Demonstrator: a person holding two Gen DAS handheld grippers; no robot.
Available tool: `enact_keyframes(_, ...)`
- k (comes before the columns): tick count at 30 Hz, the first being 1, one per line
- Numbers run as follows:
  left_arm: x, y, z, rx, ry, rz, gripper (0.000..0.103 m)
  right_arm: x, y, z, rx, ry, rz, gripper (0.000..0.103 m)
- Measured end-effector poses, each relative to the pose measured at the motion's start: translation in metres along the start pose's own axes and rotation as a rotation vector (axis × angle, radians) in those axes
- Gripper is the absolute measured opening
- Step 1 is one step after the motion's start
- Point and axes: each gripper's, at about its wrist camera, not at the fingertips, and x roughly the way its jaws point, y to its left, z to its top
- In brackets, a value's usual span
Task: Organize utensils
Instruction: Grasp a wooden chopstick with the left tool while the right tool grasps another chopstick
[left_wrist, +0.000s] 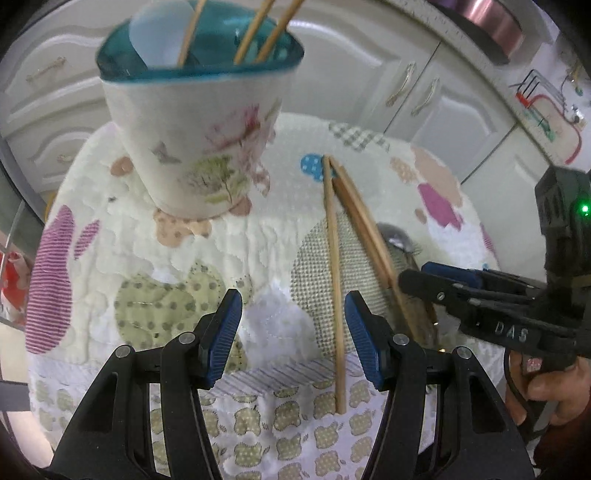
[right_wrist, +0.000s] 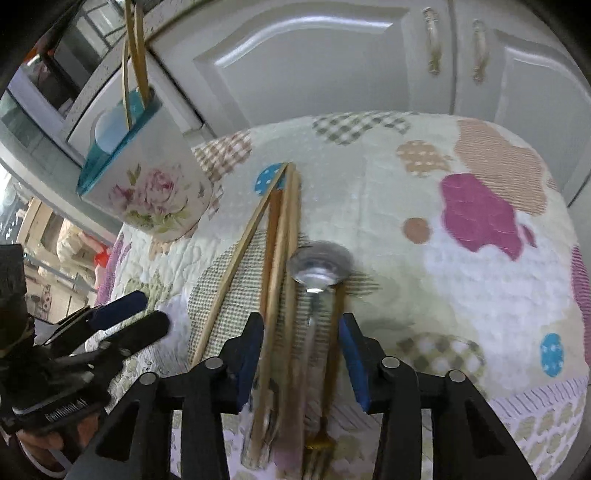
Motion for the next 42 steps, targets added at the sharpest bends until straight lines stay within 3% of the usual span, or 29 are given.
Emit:
enact_keyframes(4,0.011,-0.001,0.002,-0.002,0.018,0.004,0.058,0.009,0.009,-0.001,-0.089,-0.002,-0.056,0.046)
enact_keyframes(5,0.013,-0.003,0.004,0.002,0.019,0.006,0.058,0.008,0.007,-0.002,-0.087,0.0,-0.055,0.041)
enact_keyframes(7,0.018,-0.007,0.007,0.014,0.021,0.007,0.058,0.002,-0.003,-0.003,-0.06,0.003,-0.06,0.036)
enact_keyframes(15,0.039,-0.028,0.021,0.068,0.017,0.034,0.057,-0.025,-0.052,-0.015,0.071,-0.001,-0.071,0.034)
enact_keyframes(18,0.044,-0.035,0.024,0.107,0.01,0.105,0.032,-0.036,-0.058,-0.012,0.089,-0.016,-0.1,0.034)
enact_keyframes(20,0.042,-0.032,0.023,0.108,0.011,0.107,0.012,-0.042,-0.06,-0.007,0.096,-0.031,-0.09,0.034)
enact_keyframes(23,0.038,-0.022,0.017,0.075,0.033,0.055,0.005,-0.045,-0.058,0.006,0.099,-0.052,-0.052,0.034)
enact_keyframes(25,0.033,-0.019,0.01,0.07,0.038,0.044,0.004,-0.041,-0.051,0.018,0.078,-0.062,-0.038,0.034)
enact_keyframes(28,0.023,-0.018,-0.004,0.066,0.049,0.033,0.004,-0.023,-0.035,0.04,0.016,-0.053,-0.031,0.022)
enact_keyframes(34,0.007,-0.015,-0.026,0.058,0.066,0.006,0.004,0.014,-0.018,0.07,-0.072,0.001,-0.061,0.01)
enact_keyframes(42,0.005,-0.014,-0.027,0.042,0.072,-0.012,0.004,0.021,-0.053,0.065,0.02,0.041,-0.042,0.0)
